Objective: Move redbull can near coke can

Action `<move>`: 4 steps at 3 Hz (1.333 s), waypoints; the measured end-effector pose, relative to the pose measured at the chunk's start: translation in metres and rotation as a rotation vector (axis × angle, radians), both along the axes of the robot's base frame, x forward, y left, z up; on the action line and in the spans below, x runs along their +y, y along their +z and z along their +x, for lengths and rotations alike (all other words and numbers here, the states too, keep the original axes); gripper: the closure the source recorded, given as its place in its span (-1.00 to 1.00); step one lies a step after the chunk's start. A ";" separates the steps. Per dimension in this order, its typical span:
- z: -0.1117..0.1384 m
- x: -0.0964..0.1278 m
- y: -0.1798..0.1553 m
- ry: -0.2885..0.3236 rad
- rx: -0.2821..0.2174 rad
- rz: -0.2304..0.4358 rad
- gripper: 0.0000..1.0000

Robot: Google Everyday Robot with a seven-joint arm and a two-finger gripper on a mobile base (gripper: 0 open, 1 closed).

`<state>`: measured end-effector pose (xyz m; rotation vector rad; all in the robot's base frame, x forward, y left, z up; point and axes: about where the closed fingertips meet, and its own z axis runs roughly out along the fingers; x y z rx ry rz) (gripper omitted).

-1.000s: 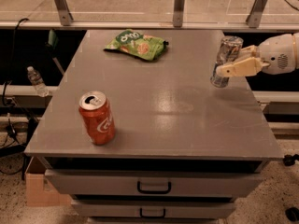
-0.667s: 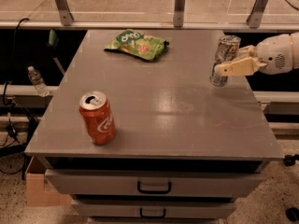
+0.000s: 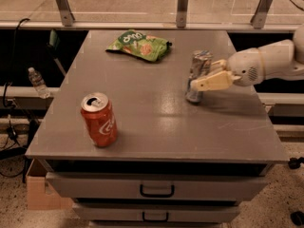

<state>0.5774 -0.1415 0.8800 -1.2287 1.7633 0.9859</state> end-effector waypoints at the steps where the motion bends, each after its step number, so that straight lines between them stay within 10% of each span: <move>1: -0.025 0.075 -0.005 0.162 0.011 0.051 1.00; 4: -0.064 0.186 0.021 0.392 -0.172 0.075 1.00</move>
Offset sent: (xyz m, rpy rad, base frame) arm -0.0638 0.1928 0.0315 0.1070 -0.1234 0.3915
